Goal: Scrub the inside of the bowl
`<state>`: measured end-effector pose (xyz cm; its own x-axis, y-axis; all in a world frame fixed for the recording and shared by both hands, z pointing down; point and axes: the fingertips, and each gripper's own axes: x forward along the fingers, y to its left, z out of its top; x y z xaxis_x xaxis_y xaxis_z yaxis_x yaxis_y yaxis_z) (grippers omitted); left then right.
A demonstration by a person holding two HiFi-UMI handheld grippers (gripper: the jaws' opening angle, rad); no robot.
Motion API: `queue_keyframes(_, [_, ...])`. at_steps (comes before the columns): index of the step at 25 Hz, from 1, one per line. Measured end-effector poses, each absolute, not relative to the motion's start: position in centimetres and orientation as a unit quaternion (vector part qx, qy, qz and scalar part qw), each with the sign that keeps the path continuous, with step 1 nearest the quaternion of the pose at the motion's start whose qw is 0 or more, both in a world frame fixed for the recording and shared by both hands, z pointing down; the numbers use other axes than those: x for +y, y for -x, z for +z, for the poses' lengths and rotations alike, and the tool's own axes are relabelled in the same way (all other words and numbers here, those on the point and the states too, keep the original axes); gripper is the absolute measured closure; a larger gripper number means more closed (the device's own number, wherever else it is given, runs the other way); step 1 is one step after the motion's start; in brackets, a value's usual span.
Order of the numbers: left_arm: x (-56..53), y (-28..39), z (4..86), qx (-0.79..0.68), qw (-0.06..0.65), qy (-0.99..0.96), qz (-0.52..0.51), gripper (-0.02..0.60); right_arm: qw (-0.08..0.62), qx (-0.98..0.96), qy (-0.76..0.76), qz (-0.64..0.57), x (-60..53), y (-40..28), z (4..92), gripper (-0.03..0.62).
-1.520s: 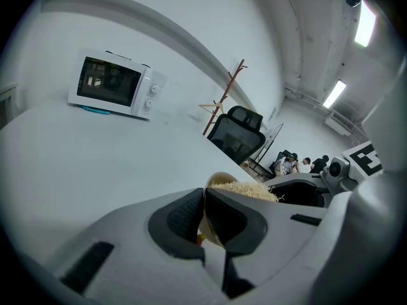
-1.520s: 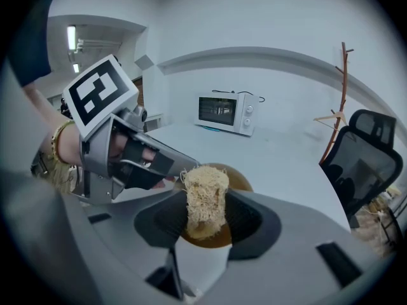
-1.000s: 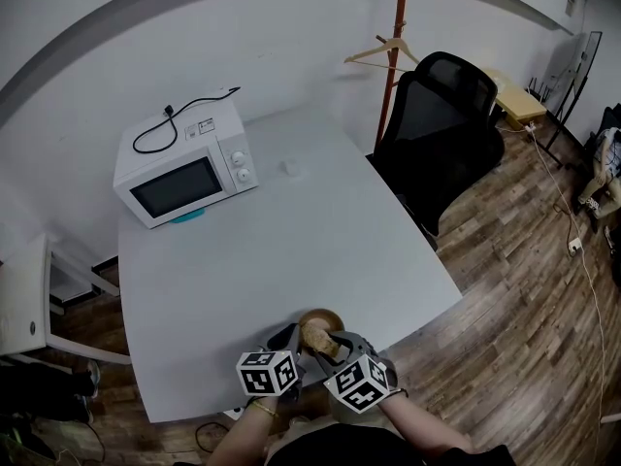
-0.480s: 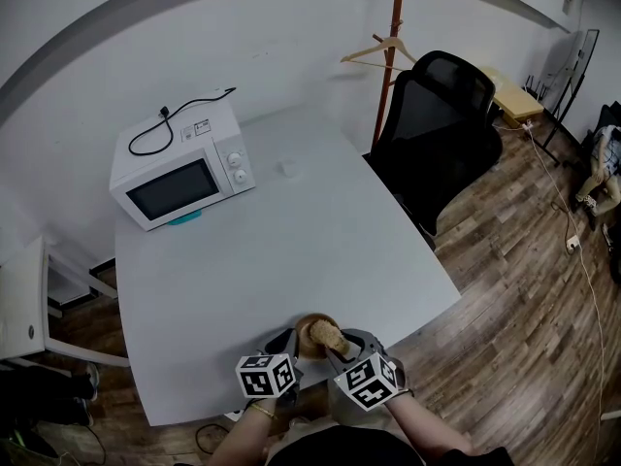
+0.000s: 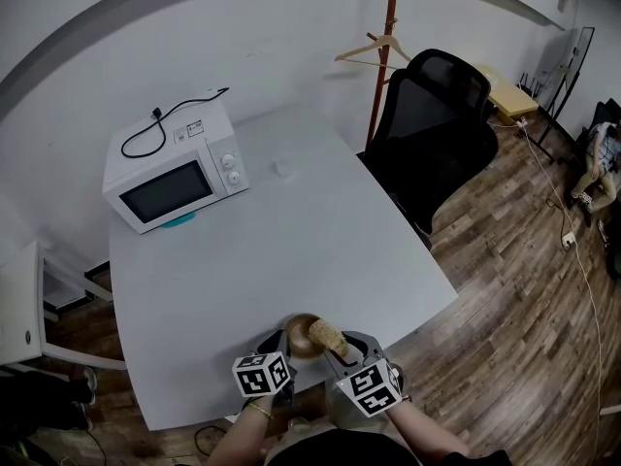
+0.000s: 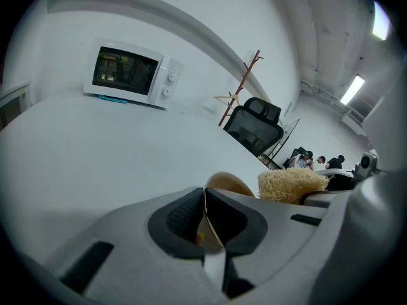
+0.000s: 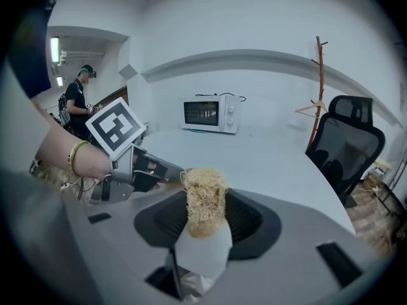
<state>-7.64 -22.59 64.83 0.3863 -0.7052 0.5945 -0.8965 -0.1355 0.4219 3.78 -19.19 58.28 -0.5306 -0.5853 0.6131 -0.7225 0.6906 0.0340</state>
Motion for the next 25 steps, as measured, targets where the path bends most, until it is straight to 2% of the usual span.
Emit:
queue_keyframes(8, [-23.1, 8.3, 65.6, -0.551, 0.368, -0.735, 0.143, 0.551, 0.289, -0.862, -0.395, 0.131, -18.5, -4.5, 58.3, 0.428])
queue_keyframes(9, [-23.1, 8.4, 65.6, -0.552, 0.367, -0.736, 0.142, 0.539, 0.285, -0.862, -0.398, 0.135, -18.4, -4.5, 58.2, 0.428])
queue_keyframes(11, [-23.2, 8.4, 65.4, -0.550, 0.366, -0.737, 0.140, 0.457, 0.281, -0.861, -0.401, 0.137, -18.1, -4.6, 58.0, 0.428])
queue_keyframes(25, [-20.2, 9.9, 61.3, -0.553, 0.340, -0.754, 0.100, 0.454, 0.228, -0.865, -0.429, 0.123, -16.1, -3.3, 55.3, 0.428])
